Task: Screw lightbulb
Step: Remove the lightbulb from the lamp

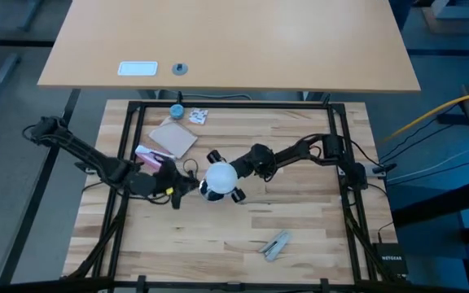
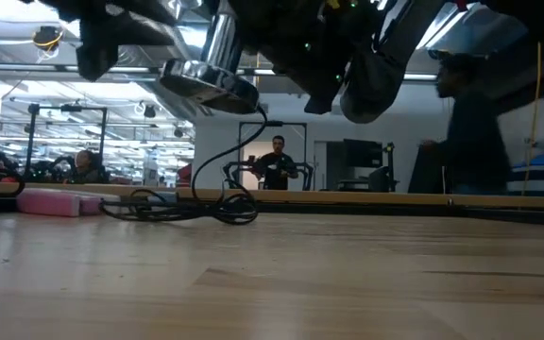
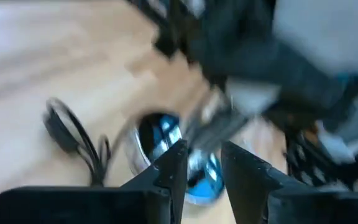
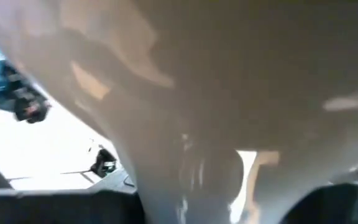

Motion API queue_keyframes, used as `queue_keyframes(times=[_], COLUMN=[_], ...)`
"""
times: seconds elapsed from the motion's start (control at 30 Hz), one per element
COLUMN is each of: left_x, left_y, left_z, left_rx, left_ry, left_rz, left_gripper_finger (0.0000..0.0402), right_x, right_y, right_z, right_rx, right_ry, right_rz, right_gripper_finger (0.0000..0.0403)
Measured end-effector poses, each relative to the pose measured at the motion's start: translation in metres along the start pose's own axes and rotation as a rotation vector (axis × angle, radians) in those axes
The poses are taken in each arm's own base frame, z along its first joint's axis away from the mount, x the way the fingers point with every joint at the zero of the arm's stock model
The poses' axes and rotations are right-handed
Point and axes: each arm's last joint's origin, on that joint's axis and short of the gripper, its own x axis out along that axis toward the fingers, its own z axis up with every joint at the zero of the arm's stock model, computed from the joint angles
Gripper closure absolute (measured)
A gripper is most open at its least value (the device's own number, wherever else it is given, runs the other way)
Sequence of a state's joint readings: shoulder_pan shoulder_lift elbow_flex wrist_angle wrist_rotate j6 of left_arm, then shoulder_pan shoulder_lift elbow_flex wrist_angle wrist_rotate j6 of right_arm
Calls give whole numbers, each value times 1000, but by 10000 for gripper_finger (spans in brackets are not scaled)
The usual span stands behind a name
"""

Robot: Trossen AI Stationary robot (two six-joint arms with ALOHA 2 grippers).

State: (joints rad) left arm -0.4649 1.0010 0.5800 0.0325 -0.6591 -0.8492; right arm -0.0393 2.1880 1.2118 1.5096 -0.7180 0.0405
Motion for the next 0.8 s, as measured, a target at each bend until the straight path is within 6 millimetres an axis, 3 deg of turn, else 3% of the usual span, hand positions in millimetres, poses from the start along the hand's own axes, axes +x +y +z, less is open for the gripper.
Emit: queue_keyframes(times=[0.23,0.6,0.8], left_x=[7,42,58], left_y=[-7,-17,-10], left_z=[-31,-79,-102], left_rx=[-68,-178,-120], left_ry=[190,236,259], left_rz=[-42,-48,-6], left_gripper_finger=[311,336,307], right_x=[-4,-4,-4], right_y=[-8,-9,-9], right_z=[-4,-5,-5], right_rx=[30,43,43], right_ry=[36,52,52], right_rz=[-128,-148,-146], right_gripper_finger=[238,237,237])
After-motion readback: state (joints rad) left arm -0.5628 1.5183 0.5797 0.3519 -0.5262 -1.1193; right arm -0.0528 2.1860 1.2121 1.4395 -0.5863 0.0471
